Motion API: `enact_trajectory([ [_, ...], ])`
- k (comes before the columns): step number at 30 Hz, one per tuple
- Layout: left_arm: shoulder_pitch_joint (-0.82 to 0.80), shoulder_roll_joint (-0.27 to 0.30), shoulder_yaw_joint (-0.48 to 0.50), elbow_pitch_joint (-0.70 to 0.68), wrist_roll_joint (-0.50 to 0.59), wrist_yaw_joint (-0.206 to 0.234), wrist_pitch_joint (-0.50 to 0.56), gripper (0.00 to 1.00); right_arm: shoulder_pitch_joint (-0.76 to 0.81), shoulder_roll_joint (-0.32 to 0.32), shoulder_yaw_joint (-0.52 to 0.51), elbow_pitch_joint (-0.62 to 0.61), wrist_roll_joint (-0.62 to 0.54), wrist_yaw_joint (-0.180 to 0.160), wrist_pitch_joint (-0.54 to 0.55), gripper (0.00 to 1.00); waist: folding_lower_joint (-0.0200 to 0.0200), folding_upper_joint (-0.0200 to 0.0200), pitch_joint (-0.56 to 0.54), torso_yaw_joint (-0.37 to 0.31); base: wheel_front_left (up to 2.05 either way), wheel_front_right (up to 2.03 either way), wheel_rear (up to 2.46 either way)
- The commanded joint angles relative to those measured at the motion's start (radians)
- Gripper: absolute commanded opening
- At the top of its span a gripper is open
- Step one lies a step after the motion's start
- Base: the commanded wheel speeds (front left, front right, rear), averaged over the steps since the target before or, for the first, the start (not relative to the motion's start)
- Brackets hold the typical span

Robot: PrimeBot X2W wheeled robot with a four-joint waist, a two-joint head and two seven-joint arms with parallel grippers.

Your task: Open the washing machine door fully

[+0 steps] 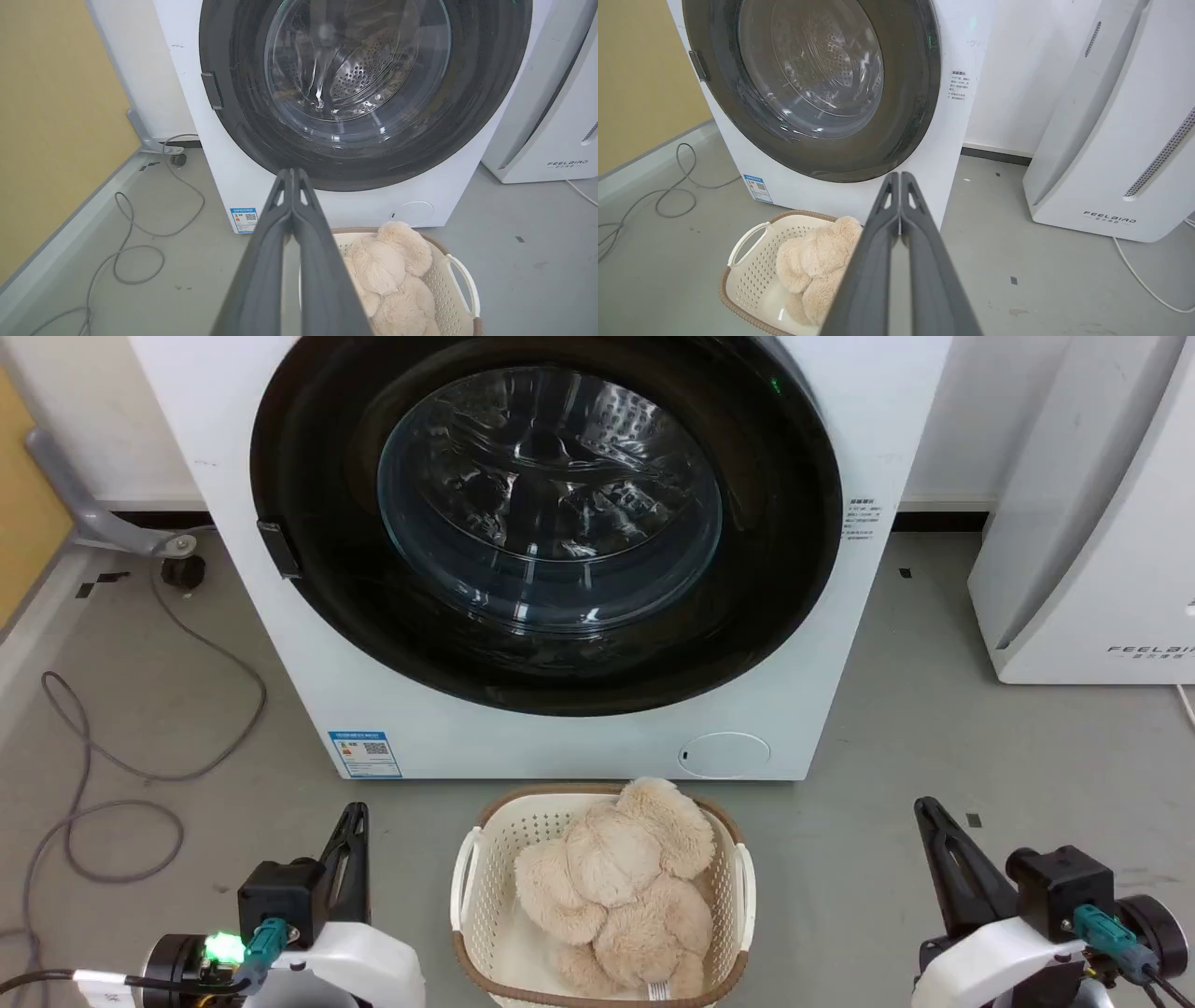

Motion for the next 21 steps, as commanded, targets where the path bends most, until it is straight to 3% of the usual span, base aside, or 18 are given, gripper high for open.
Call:
enact_trajectory([
  [1, -0.016, 0.0, 0.002, -0.004, 0.003, -0.004, 0.0, 0.0, -0.012, 0.001, -0.001, -0.005, -0.008, 0.001, 0.0, 0.0, 0.0, 0.0, 0.0, 0.0, 0.0, 0.0, 0.0],
  [10, -0.016, 0.0, 0.002, -0.004, 0.003, -0.004, 0.0, 0.0, -0.012, 0.001, -0.001, -0.005, -0.008, 0.001, 0.0, 0.0, 0.0, 0.0, 0.0, 0.0, 0.0, 0.0, 0.0],
  [11, 0.0, 0.0, 0.0, 0.0, 0.0, 0.0, 0.0, 1.0, 0.0, 0.0, 0.0, 0.0, 0.0, 0.0, 0.0, 1.0, 0.0, 0.0, 0.0, 0.0, 0.0, 0.0, 0.0],
  [21, -0.009, 0.0, -0.017, 0.018, -0.009, 0.002, -0.018, 1.0, 0.004, 0.0, -0.001, 0.017, 0.017, 0.0, -0.018, 1.0, 0.0, 0.0, 0.0, -0.002, 0.0, 0.0, 0.0],
])
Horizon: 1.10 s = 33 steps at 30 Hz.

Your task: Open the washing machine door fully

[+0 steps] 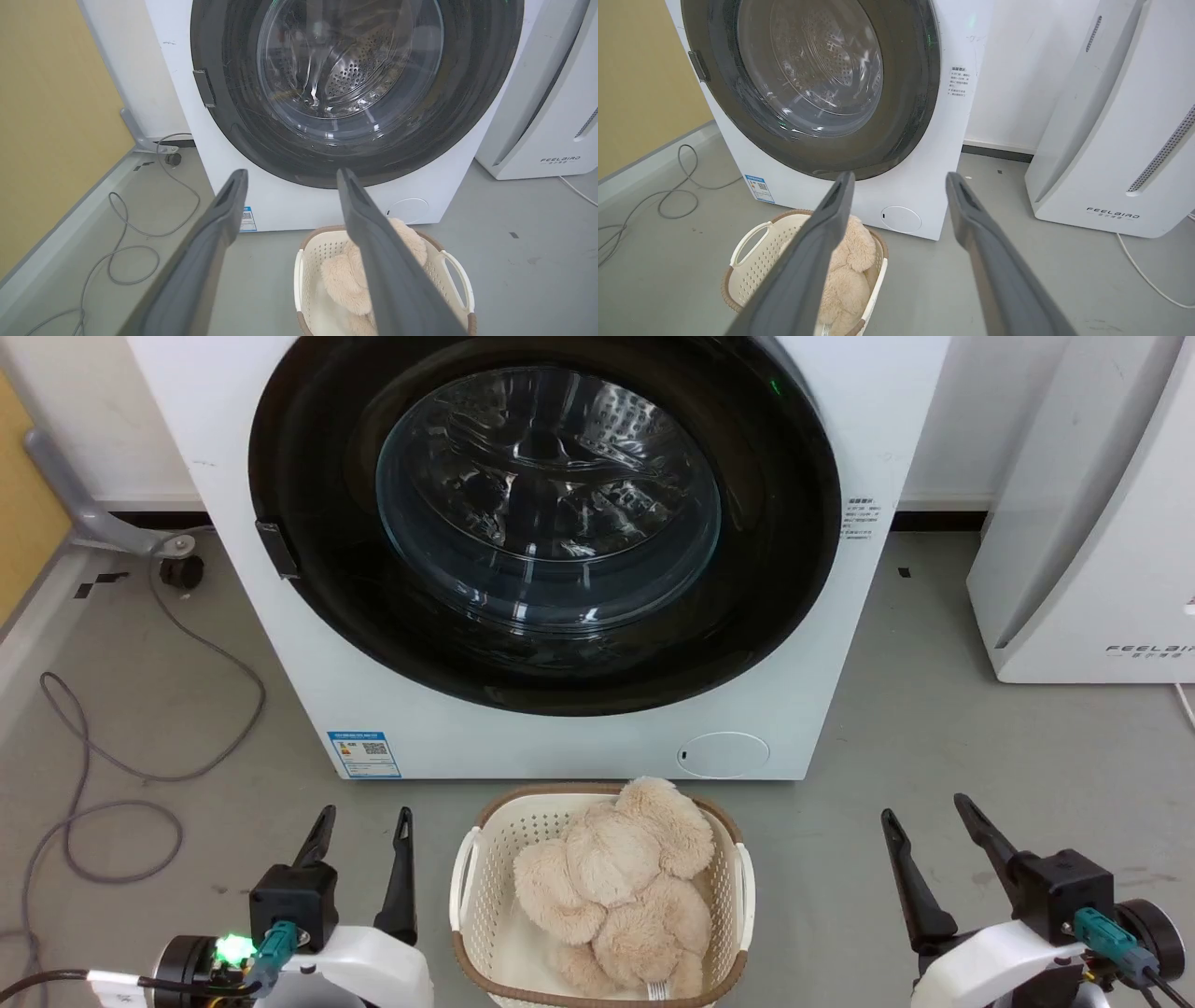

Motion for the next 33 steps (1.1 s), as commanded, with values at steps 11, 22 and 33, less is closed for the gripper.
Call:
enact_trajectory([
  [11, -0.019, 0.0, -0.026, 0.016, -0.019, 0.012, -0.031, 1.0, 0.005, 0.0, -0.008, 0.022, 0.032, 0.0, -0.03, 0.0, 0.0, 0.0, 0.004, -0.002, 0.0, 0.0, 0.0],
  [22, -0.03, 0.0, -0.046, 0.026, -0.033, 0.021, -0.054, 1.0, -0.006, 0.0, -0.015, 0.044, 0.171, 0.0, -0.053, 0.0, 0.0, 0.0, 0.011, -0.003, 0.0, 0.0, 0.0],
  [33, -0.048, 0.0, -0.069, 0.031, -0.048, 0.033, -0.077, 1.0, -0.041, 0.0, -0.019, 0.062, 0.396, 0.0, -0.074, 0.0, 0.0, 0.0, 0.029, -0.004, 0.0, 0.0, 0.0],
])
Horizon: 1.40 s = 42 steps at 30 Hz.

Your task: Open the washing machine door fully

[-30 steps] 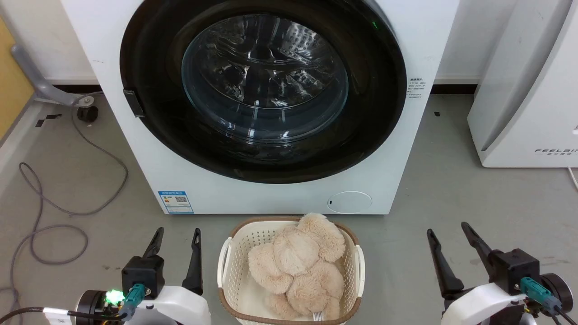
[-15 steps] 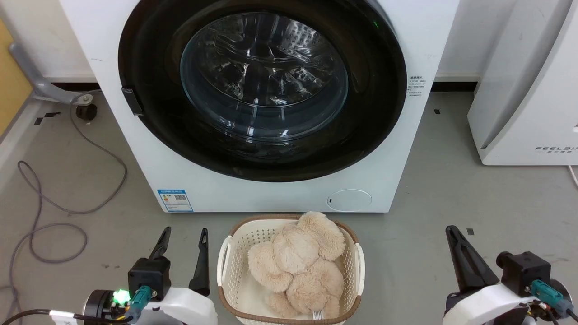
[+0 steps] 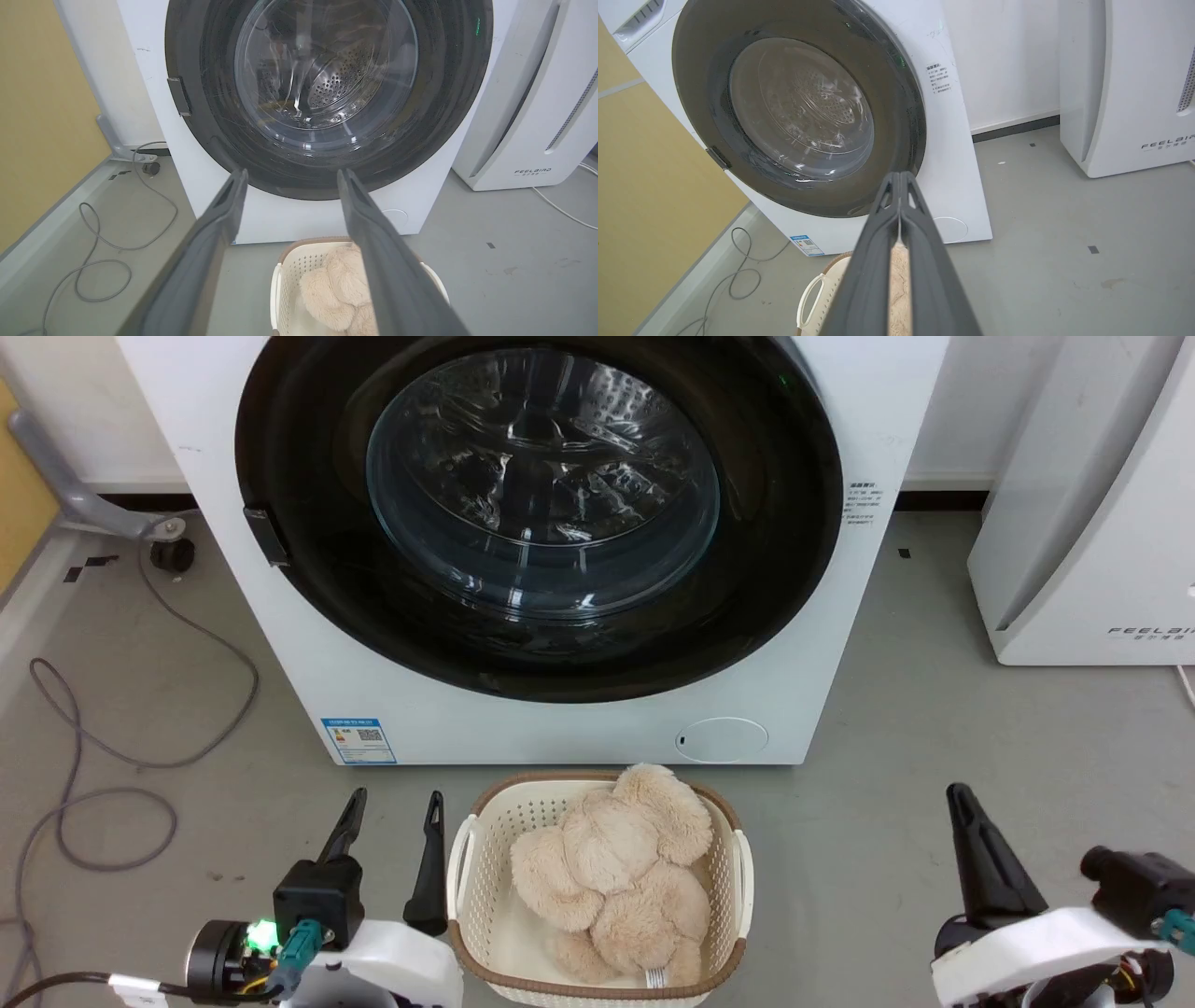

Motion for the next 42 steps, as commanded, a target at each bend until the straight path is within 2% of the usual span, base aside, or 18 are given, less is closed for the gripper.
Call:
enact_trajectory([
  [1, -0.027, 0.001, -0.006, 0.004, -0.005, 0.007, -0.013, 1.0, -0.028, 0.0, -0.007, 0.004, 0.057, 0.0, -0.01, 0.0, 0.0, -0.0001, 0.007, 0.0, 0.0, 0.0, 0.0],
  [9, -0.045, 0.001, -0.013, 0.002, -0.012, 0.015, -0.028, 1.0, -0.086, -0.002, -0.047, 0.021, 0.194, 0.0, 0.005, 0.0, 0.0, -0.0001, 0.034, -0.004, 0.0, 0.0, 0.0],
  [15, -0.063, 0.001, -0.019, -0.001, -0.018, 0.021, -0.04, 1.0, -0.164, -0.018, -0.085, 0.077, 0.318, 0.0, 0.03, 0.0, 0.0, -0.0001, 0.058, -0.003, 0.0, 0.0, 0.0],
  [26, -0.104, 0.001, -0.036, -0.016, -0.022, 0.028, -0.063, 1.0, -0.38, -0.095, -0.127, 0.246, 0.519, 0.001, 0.076, 0.0, 0.0, -0.0001, 0.114, 0.005, 0.0, 0.0, 0.0],
  [37, -0.148, 0.001, -0.055, -0.03, -0.031, 0.034, -0.086, 1.0, -0.673, -0.203, -0.067, 0.427, 0.62, 0.001, 0.157, 0.0, 0.0, -0.0001, 0.181, 0.018, 0.0, 0.0, 0.0],
  [42, -0.172, 0.001, -0.064, -0.037, -0.037, 0.036, -0.097, 1.0, -0.81, -0.23, -0.02, 0.511, 0.648, 0.001, 0.214, 0.0, 0.0, -0.0001, 0.215, 0.023, 0.0, 0.0, 0.0],
])
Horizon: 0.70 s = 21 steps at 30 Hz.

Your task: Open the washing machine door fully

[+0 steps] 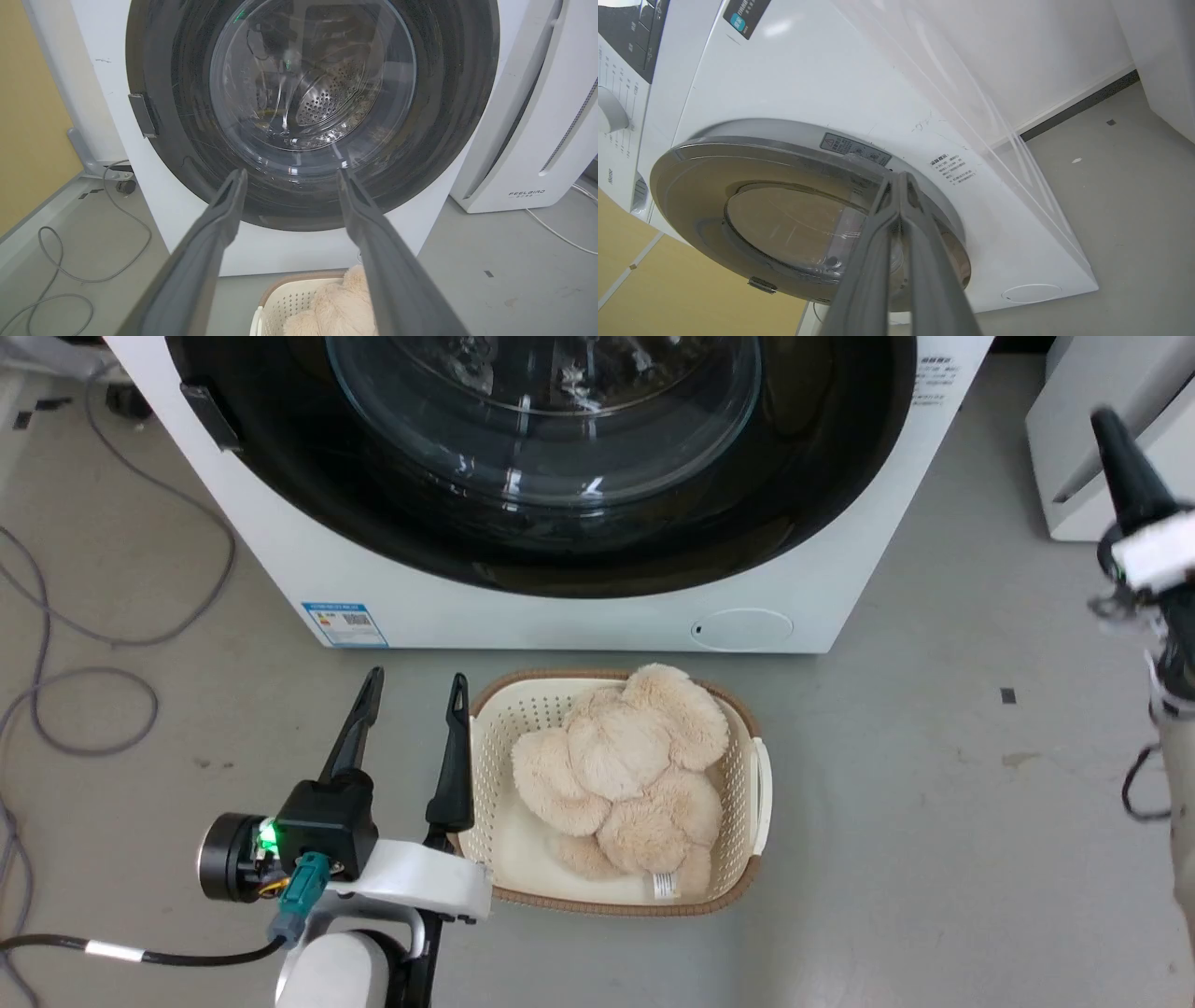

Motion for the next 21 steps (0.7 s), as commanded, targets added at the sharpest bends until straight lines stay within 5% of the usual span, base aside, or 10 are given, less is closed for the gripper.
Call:
enact_trajectory([
  [1, -0.022, 0.001, -0.004, -0.005, -0.01, 0.006, -0.012, 1.0, -0.063, -0.013, 0.015, 0.034, 0.029, 0.001, 0.017, 0.0, -0.0002, 0.0, 0.016, 0.003, 0.0, 0.0, 0.0],
  [21, -0.104, 0.001, -0.064, -0.024, -0.036, 0.038, -0.054, 1.0, -0.524, -0.04, 0.192, 0.276, 0.125, 0.001, 0.285, 0.0, -0.0002, 0.0, 0.151, 0.035, 0.0, 0.0, 0.0],
])
